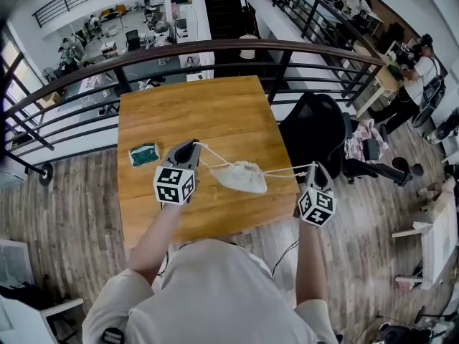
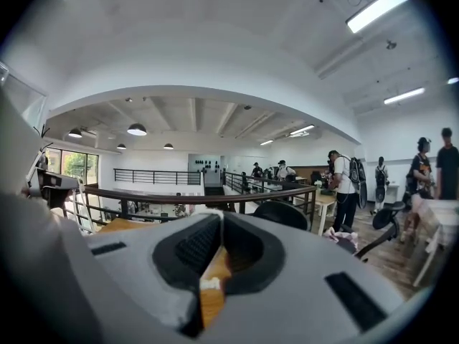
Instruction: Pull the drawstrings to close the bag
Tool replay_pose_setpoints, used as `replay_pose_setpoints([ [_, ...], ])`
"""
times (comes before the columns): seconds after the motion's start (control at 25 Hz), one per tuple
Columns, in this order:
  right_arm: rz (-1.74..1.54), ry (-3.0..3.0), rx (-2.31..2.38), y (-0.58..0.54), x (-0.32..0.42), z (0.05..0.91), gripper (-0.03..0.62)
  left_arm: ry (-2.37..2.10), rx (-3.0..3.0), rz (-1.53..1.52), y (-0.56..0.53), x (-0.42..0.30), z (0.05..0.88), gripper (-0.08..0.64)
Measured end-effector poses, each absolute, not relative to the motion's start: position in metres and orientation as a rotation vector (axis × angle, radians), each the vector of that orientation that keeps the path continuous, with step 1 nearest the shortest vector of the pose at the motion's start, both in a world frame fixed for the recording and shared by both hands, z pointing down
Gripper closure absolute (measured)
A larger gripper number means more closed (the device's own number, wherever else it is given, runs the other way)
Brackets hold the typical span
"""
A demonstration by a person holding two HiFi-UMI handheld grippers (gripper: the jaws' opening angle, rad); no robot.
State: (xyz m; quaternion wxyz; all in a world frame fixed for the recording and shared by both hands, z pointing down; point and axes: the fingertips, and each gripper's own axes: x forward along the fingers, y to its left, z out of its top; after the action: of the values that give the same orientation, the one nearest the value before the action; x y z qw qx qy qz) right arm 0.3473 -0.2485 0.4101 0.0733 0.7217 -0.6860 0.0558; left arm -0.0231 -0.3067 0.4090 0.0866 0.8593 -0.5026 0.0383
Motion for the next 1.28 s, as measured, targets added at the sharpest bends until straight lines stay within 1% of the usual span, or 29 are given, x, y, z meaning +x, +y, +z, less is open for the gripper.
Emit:
replay_pose_setpoints([
  [0.48,0.123,-2.237,1.989,-0.249,0.289,0.400,0.588,-1.388,2.650,0.083,-0.290,0.002,0.396,0.563],
  [1.28,0.094,-2.271,1.958,-0.243,0.278,0.394,0.589,-1.368,2.675,0.044,-0.290,0.002,0.388,0.563],
])
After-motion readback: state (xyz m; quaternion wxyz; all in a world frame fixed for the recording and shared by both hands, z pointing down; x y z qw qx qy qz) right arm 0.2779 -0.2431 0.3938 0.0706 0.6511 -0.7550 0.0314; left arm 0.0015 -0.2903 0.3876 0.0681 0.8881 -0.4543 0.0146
